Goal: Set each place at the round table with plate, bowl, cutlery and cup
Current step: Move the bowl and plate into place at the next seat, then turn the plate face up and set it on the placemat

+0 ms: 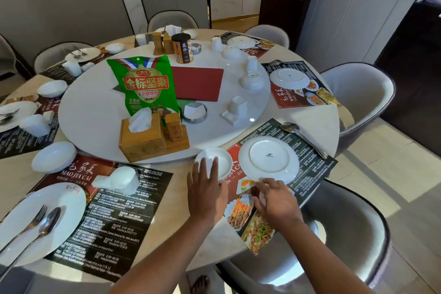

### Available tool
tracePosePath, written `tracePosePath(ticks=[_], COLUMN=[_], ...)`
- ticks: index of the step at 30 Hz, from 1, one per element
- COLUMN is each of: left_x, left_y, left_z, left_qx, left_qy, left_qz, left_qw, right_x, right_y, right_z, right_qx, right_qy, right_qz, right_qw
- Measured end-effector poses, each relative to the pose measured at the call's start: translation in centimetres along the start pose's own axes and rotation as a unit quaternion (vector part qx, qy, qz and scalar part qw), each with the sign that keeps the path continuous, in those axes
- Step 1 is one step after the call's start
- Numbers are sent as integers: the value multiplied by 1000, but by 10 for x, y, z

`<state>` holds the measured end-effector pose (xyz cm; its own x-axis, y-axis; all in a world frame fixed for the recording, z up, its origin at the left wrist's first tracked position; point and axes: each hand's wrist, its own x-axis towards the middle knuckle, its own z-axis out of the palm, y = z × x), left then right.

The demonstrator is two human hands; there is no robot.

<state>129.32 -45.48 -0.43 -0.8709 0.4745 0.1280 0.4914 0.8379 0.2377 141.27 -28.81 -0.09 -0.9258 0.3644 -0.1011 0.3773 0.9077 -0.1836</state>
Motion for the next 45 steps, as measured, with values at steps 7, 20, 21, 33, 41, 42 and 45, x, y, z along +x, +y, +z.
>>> tracePosePath(ticks=[7, 20, 21, 33, 41, 42, 45], left_x=[-13, 49, 52, 34, 9, 7, 0], left_y=[59, 105, 105, 131, 147, 147, 149], left_z=[1, 33, 36, 56, 58, 56, 46], left_qx=[7, 20, 16, 1, -42, -28, -13], left_qy=[-14, -192, -197, -168, -168, -174, -165], left_qz=[164, 146, 136, 3, -74, -67, -68], left_qw=[986, 970, 971, 986, 982, 982, 984], right_x=[-12, 31, 35, 115, 131, 131, 125], right_y=[41, 78, 81, 132, 146, 146, 146], right_z=[-8, -21, -20, -31, -62, -63, -65], right_qx=[-46, -22, -24, 379, 473, 475, 482], right_qy=[0, -89, -83, -56, -197, -201, -220], right_qz=[85, 174, 166, 282, 300, 299, 303], right_qw=[995, 981, 982, 880, 805, 803, 792])
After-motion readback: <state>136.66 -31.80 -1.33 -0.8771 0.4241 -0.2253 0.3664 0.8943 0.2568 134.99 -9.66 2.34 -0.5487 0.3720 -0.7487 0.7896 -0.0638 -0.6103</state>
